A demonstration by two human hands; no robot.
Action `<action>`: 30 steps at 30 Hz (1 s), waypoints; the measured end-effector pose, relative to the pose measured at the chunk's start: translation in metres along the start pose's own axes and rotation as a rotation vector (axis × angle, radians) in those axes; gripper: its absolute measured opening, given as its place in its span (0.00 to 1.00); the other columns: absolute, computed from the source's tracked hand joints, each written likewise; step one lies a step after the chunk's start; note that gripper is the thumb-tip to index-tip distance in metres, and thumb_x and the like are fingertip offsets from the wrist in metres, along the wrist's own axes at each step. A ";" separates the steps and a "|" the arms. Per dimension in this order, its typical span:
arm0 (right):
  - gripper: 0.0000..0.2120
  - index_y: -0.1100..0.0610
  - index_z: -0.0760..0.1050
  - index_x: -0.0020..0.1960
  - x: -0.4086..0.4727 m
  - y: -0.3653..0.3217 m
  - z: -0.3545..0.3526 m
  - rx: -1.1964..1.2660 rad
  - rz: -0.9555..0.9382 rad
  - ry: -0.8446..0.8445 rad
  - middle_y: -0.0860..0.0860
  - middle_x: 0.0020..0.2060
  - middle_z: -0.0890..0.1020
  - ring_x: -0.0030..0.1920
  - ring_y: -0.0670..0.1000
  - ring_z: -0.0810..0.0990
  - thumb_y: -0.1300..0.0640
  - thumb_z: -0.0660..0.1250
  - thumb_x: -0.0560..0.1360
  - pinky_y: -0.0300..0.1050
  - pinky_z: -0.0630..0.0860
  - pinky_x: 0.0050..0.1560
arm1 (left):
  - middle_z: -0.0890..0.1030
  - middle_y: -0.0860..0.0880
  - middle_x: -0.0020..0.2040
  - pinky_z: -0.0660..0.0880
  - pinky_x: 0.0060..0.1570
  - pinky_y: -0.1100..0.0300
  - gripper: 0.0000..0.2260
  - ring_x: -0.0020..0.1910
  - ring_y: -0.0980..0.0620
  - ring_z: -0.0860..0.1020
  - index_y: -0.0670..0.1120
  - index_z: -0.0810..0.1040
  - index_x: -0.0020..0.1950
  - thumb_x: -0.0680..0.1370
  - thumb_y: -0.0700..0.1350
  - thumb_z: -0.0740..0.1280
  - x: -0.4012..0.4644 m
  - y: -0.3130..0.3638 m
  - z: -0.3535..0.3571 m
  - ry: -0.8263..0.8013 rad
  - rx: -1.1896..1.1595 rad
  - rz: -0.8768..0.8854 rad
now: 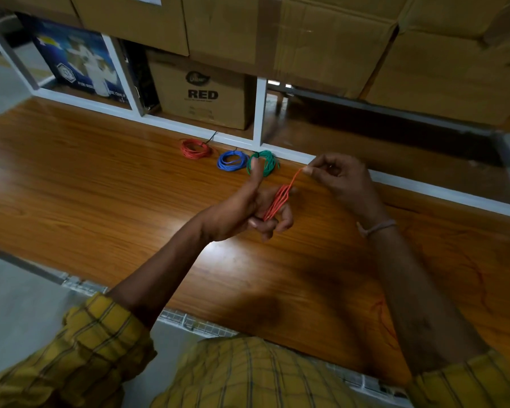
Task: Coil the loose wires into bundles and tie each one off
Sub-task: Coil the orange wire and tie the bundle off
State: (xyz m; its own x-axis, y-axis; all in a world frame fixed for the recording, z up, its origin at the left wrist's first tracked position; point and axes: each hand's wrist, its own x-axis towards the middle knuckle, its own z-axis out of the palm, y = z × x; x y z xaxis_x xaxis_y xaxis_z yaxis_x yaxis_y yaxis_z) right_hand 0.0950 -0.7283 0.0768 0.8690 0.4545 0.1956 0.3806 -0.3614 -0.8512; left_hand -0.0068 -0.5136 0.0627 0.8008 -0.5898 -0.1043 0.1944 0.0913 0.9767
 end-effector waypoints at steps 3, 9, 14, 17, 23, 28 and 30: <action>0.08 0.44 0.84 0.47 -0.010 0.011 0.025 0.094 0.070 0.006 0.45 0.40 0.83 0.43 0.43 0.79 0.49 0.67 0.82 0.42 0.76 0.44 | 0.75 0.39 0.47 0.68 0.37 0.54 0.52 0.26 0.52 0.54 0.39 0.70 0.72 0.73 0.77 0.33 -0.001 0.007 -0.003 -0.042 -0.257 0.099; 0.14 0.55 0.82 0.48 -0.042 0.036 0.083 0.029 0.239 -0.176 0.58 0.33 0.79 0.26 0.46 0.73 0.51 0.61 0.85 0.41 0.70 0.30 | 0.76 0.35 0.62 0.73 0.50 0.47 0.56 0.30 0.53 0.70 0.37 0.62 0.77 0.72 0.80 0.30 0.003 0.011 -0.010 0.047 -0.446 0.259; 0.14 0.61 0.79 0.53 -0.072 0.008 0.090 -0.132 0.175 -0.451 0.57 0.33 0.82 0.25 0.42 0.75 0.52 0.61 0.85 0.32 0.68 0.29 | 0.68 0.34 0.80 0.65 0.76 0.35 0.63 0.57 0.41 0.84 0.35 0.65 0.81 0.68 0.81 0.27 0.009 0.005 -0.026 0.102 -0.377 0.257; 0.10 0.60 0.80 0.48 -0.071 -0.011 0.064 -0.280 0.045 -0.511 0.54 0.32 0.82 0.32 0.47 0.79 0.54 0.67 0.82 0.43 0.72 0.34 | 0.71 0.37 0.78 0.61 0.79 0.34 0.59 0.66 0.31 0.80 0.45 0.63 0.83 0.68 0.80 0.27 0.011 -0.006 -0.033 0.194 -0.273 0.167; 0.07 0.59 0.81 0.47 -0.043 -0.063 -0.006 -0.222 0.056 -0.576 0.55 0.31 0.79 0.28 0.46 0.72 0.56 0.70 0.80 0.38 0.67 0.26 | 0.76 0.34 0.74 0.70 0.73 0.34 0.58 0.63 0.30 0.81 0.45 0.68 0.79 0.65 0.85 0.41 0.007 -0.020 -0.023 0.159 0.006 -0.061; 0.06 0.60 0.80 0.48 -0.008 -0.045 -0.030 0.015 0.027 -0.354 0.50 0.31 0.78 0.29 0.47 0.73 0.57 0.72 0.79 0.38 0.69 0.27 | 0.77 0.33 0.71 0.77 0.64 0.33 0.62 0.52 0.30 0.84 0.37 0.65 0.77 0.63 0.87 0.51 -0.004 -0.022 -0.014 -0.054 0.036 -0.119; 0.08 0.58 0.81 0.47 0.004 -0.024 -0.025 0.046 0.030 -0.222 0.49 0.33 0.79 0.30 0.44 0.72 0.53 0.74 0.77 0.38 0.68 0.29 | 0.75 0.28 0.70 0.78 0.60 0.38 0.61 0.45 0.37 0.84 0.37 0.64 0.77 0.64 0.86 0.52 -0.009 -0.017 -0.011 -0.131 -0.059 -0.080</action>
State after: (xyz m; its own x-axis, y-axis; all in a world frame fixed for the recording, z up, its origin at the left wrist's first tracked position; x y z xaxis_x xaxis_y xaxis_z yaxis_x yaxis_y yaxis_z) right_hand 0.0969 -0.7384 0.1099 0.7868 0.6140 0.0625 0.3368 -0.3424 -0.8771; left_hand -0.0108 -0.5012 0.0445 0.7015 -0.6962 -0.1521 0.2907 0.0846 0.9531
